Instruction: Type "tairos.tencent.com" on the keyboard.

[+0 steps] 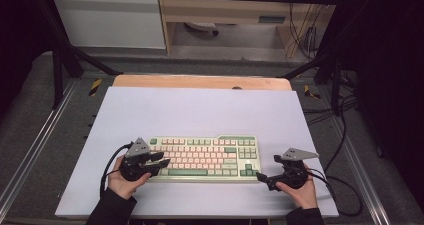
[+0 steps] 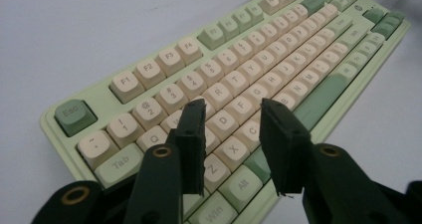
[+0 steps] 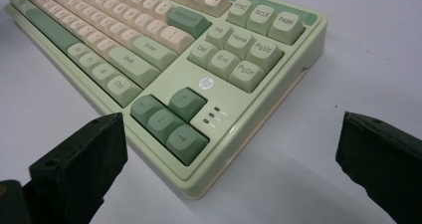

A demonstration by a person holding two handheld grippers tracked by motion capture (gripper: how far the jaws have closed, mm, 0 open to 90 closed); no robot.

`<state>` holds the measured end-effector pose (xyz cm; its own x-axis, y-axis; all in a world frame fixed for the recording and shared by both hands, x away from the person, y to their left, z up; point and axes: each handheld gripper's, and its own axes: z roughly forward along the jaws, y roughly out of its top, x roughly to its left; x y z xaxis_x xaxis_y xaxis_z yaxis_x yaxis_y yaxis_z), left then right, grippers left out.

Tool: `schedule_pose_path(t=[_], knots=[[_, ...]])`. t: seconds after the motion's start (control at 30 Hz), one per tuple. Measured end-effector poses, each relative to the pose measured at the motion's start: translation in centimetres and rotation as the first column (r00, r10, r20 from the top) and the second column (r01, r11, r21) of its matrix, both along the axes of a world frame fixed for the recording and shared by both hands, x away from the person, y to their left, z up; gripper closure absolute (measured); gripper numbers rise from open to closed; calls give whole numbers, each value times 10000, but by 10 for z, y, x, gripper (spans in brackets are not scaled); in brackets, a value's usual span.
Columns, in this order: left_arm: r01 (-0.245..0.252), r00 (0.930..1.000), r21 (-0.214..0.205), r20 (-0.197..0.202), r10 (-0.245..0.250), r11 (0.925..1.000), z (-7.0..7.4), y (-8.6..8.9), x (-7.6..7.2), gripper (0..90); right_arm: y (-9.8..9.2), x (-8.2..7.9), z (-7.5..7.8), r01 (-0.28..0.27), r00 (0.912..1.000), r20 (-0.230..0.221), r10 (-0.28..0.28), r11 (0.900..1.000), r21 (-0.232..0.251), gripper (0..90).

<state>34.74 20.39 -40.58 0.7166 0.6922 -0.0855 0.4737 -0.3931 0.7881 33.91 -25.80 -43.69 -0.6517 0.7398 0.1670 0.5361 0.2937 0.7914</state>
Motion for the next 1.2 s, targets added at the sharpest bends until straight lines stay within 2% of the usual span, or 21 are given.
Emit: schedule_pose_path(t=[0.23, 0.63, 0.9, 1.2], knots=[[15, 10000, -67, 95, -14, 10000, 2, -11, 4, 745, 0, 0, -1, -42, 10000, -66, 41, 10000, -57, 4], [107, 9999, 51, -32, -106, 9999, -2, -32, 13, 885, 1, 0, -1, -73, 9999, -138, 73, 10000, -26, 4], [75, 9999, 36, -85, -75, 10000, -6, -44, 20, 900, 1, 0, -1, -95, 9999, -116, 94, 9999, -43, 4], [-154, 9999, 289, -59, 156, 9995, -13, -51, 29, 900, 1, 0, -1, -94, 9999, -111, 93, 9999, -57, 4]])
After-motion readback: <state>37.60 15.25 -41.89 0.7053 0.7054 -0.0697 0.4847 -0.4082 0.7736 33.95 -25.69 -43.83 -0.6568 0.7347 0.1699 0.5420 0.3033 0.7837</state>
